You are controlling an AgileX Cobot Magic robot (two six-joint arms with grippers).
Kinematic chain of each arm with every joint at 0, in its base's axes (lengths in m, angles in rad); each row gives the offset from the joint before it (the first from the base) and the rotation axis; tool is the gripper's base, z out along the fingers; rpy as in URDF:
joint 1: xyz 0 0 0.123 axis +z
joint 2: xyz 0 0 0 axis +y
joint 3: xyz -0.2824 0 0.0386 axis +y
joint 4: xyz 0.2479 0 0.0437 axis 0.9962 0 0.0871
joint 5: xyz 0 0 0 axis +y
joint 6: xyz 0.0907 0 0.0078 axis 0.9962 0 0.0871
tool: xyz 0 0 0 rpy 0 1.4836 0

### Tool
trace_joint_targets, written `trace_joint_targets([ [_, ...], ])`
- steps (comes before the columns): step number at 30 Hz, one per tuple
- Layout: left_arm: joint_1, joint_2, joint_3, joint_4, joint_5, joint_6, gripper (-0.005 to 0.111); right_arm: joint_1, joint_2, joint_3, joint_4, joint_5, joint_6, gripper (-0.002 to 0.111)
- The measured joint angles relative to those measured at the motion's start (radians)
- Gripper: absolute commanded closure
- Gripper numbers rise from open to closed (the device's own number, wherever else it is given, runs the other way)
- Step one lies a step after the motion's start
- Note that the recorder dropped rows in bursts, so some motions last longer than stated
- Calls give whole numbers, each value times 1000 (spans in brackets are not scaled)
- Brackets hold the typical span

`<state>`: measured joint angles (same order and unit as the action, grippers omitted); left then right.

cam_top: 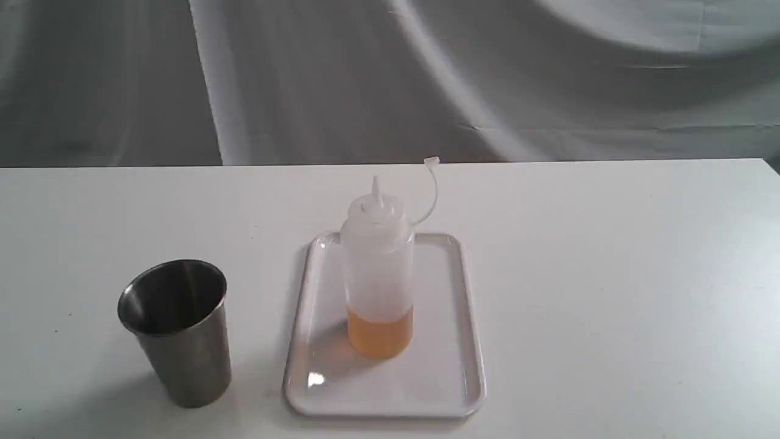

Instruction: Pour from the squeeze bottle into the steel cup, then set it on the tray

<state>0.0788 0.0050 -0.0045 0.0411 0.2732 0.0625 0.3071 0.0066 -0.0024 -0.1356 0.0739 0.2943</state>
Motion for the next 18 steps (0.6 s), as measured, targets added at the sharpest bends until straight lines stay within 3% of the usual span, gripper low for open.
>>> trace_joint_targets([
  [18,0,0,0,0,0,0,98,-221,0,0,4,71,0,108],
])
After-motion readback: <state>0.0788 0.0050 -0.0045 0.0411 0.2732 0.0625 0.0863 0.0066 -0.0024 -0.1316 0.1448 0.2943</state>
